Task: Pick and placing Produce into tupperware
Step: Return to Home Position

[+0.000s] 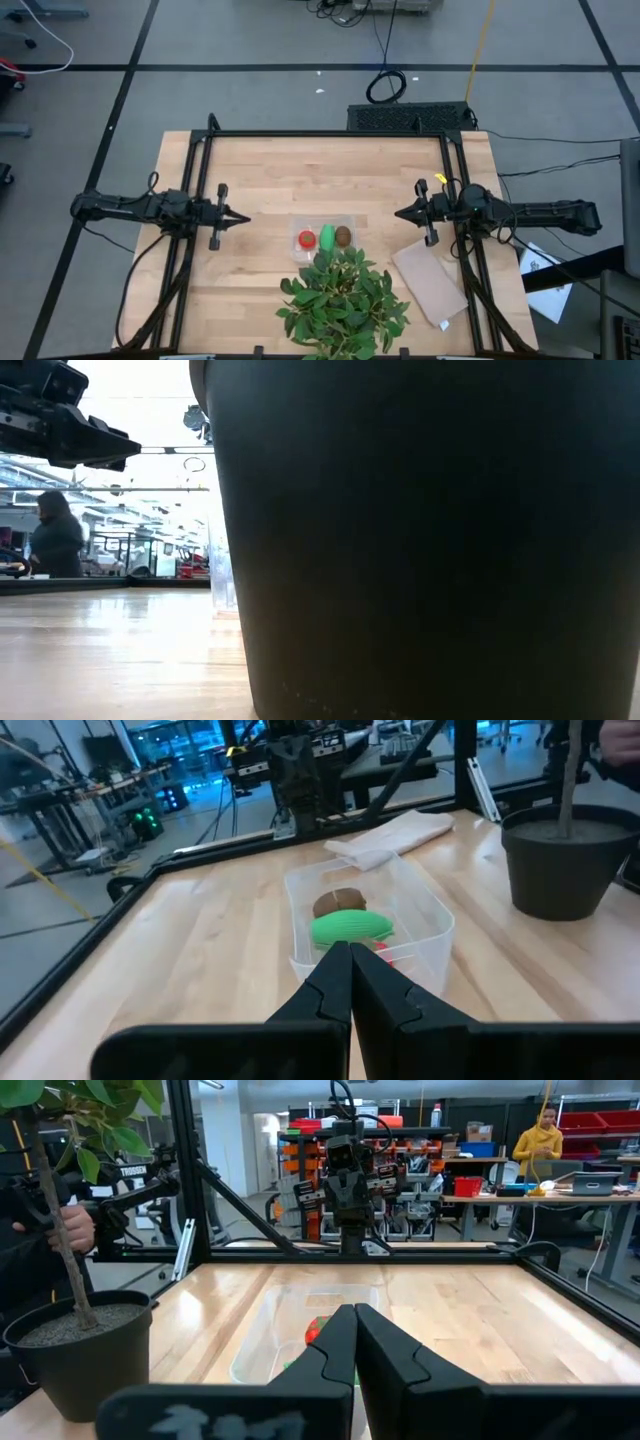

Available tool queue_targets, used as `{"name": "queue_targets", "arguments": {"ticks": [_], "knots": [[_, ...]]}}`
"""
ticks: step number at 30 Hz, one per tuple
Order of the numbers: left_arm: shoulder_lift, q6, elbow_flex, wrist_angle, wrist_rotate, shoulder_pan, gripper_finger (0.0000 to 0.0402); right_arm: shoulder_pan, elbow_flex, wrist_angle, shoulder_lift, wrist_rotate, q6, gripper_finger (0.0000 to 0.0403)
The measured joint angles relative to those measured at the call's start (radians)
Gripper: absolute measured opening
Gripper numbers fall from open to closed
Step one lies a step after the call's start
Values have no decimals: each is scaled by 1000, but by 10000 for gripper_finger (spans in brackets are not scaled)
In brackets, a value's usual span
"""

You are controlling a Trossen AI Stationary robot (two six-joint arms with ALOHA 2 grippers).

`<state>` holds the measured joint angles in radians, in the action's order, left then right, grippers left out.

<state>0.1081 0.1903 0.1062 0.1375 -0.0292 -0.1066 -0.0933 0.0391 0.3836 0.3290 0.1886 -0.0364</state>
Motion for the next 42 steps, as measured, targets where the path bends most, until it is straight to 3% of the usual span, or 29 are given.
{"name": "queue_targets", "arguments": {"ticks": [11,42], "knots": [[1,-97,0,-4,2,0,3,0,0,16,0,0,-3,0],[1,-82,0,-8,-24,0,3,0,0,56,0,0,-4,0]]}}
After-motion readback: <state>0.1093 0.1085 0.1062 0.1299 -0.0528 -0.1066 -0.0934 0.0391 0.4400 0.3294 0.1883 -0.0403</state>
